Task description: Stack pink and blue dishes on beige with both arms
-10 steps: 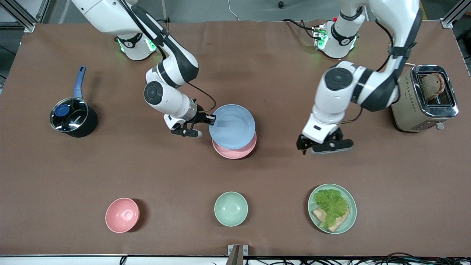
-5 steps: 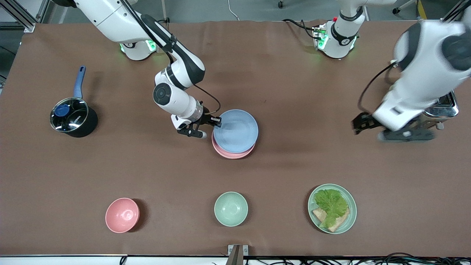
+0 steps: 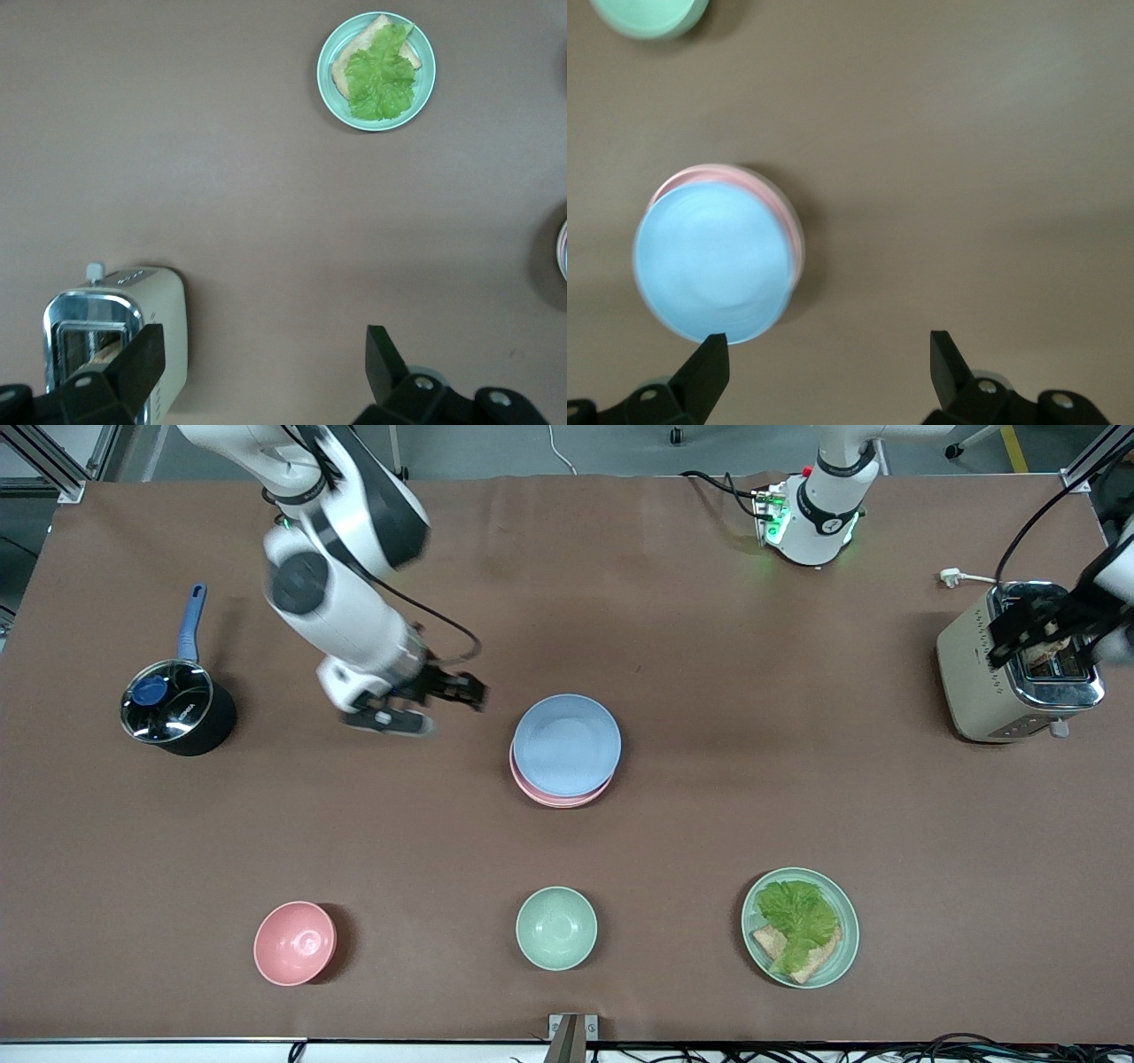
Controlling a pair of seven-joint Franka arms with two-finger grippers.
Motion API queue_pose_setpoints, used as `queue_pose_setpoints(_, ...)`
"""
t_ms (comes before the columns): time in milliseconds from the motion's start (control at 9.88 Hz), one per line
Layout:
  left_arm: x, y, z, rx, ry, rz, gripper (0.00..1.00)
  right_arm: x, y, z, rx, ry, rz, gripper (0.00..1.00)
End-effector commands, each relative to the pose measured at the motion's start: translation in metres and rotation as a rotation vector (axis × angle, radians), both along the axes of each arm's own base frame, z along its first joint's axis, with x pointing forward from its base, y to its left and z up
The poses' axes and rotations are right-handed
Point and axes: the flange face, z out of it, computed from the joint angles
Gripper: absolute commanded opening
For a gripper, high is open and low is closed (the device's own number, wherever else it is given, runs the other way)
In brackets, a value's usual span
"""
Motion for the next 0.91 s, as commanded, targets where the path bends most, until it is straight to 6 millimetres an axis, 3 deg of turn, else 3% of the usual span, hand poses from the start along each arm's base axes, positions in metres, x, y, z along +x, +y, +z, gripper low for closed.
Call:
queue_pose_setpoints(0,-0.002,0.023,0.004,-0.018,0.004,0.007,1.00,0.025,-0.102,0.071,-0.095,-0.041,-0.113,1.00)
queue_pose_setpoints(304,0.013,0.029,0.016,-0.013,0.068,0.011,1.00,0.041,-0.251,0.148,-0.111,-0.060,0.002,1.00)
queue_pose_setpoints(405,0.012,0.031,0.018,-0.011,0.072,-0.002,1.00,0.040,-0.284,0.161,-0.112,-0.070,-0.029,1.00)
queue_pose_setpoints(608,0.007,0.027,0.011,-0.016,0.114,-0.023,1.00,0.038,-0.317,0.205,-0.108,-0.135,-0.059,1.00)
queue_pose_setpoints(810,0.007,0.022,0.003,-0.031,0.126,-0.029,1.00,0.032,-0.330,0.211,-0.116,-0.096,0.023,1.00)
